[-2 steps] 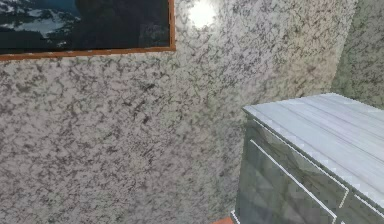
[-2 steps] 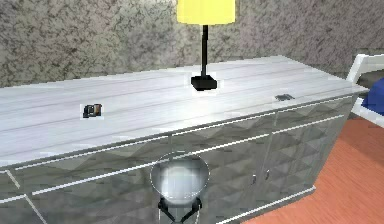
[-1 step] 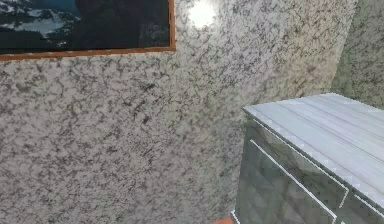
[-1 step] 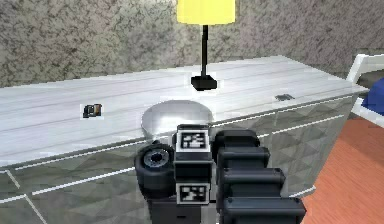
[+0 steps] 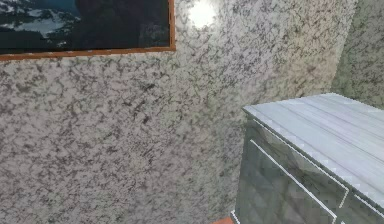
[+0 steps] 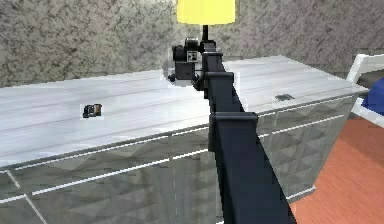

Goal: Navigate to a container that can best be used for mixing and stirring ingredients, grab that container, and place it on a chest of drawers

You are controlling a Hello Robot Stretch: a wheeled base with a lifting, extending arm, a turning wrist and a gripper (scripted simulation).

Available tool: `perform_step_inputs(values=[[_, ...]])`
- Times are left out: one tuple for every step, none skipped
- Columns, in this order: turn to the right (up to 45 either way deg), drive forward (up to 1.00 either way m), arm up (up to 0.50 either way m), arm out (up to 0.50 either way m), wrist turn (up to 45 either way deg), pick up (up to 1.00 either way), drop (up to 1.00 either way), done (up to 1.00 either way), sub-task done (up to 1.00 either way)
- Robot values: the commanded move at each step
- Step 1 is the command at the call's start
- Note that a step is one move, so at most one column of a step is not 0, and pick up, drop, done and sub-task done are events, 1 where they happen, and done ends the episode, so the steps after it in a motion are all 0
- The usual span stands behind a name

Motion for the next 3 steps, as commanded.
perform_step_inputs(values=[[0.0,0.0,0.0,0.0,-6.0,0.0,0.0,0.0,0.0],[0.0,0.0,-0.12,0.0,0.0,0.0,0.0,0.0,0.0],[0.0,0.0,0.0,0.0,0.0,0.0,1.0,0.0,0.0]])
